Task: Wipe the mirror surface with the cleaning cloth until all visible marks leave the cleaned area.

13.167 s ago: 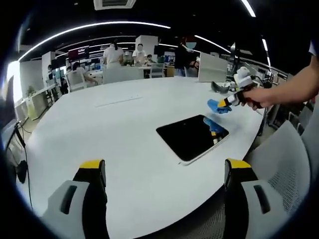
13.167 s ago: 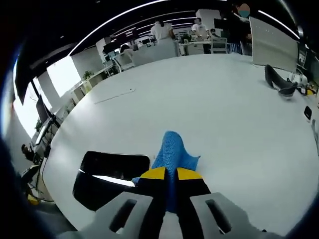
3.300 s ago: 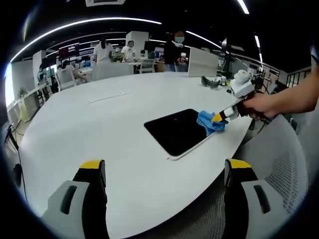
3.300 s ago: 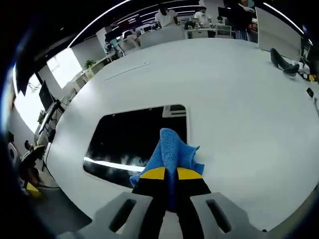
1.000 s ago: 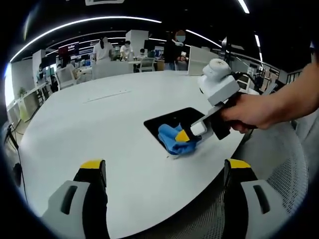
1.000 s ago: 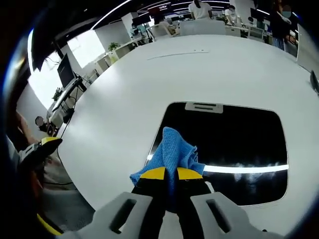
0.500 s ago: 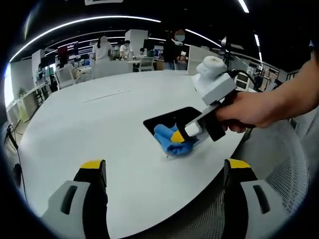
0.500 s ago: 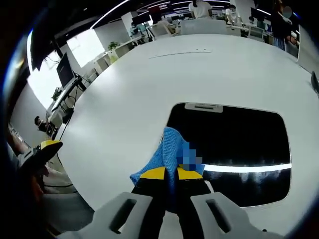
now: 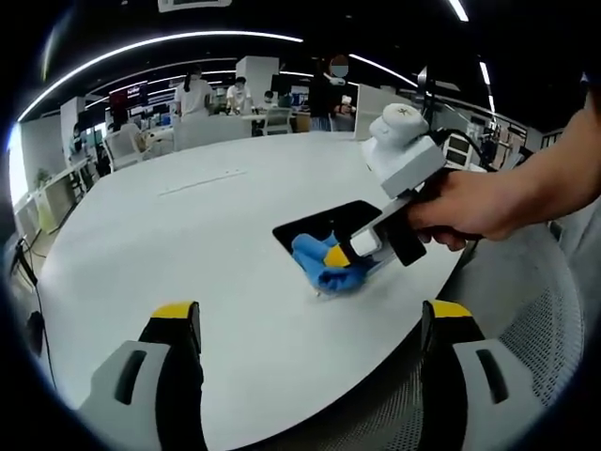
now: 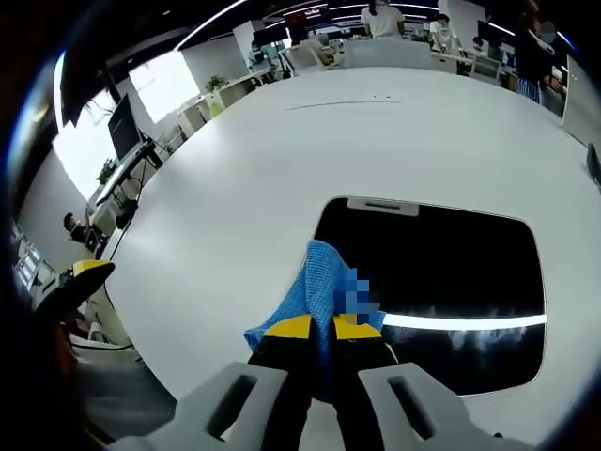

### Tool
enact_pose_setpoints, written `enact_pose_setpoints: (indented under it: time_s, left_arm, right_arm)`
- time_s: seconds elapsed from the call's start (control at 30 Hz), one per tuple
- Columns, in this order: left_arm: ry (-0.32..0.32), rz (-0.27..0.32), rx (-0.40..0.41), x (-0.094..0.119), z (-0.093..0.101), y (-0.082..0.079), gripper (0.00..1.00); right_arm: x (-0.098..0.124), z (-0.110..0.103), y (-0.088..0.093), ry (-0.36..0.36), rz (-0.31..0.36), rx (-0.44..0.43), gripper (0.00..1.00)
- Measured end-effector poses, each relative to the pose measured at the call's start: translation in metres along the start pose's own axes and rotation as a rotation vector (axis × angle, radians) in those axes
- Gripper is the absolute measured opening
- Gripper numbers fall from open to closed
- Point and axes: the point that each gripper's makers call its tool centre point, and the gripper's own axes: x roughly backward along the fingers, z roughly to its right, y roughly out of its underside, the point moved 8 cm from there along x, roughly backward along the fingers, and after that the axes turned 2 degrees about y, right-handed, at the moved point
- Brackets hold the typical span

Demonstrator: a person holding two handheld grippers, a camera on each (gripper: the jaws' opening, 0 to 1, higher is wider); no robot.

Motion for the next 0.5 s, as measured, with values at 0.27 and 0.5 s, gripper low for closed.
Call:
enact_pose_setpoints:
  time_s: [0.27, 0.5]
  left_arm:
    - [-0.003, 0.003, -0.001, -0.001, -0.001, 0.000, 0.97]
    - [-0.008, 0.002, 0.001, 0.000, -0.002, 0.001, 0.97]
  right_arm:
    - [-0.009, 0.003, -0.011, -0.001, 0.001, 0.006, 0.01]
    - [-0.020, 0.009, -0.027, 0.004, 0.007, 0.016, 0.01]
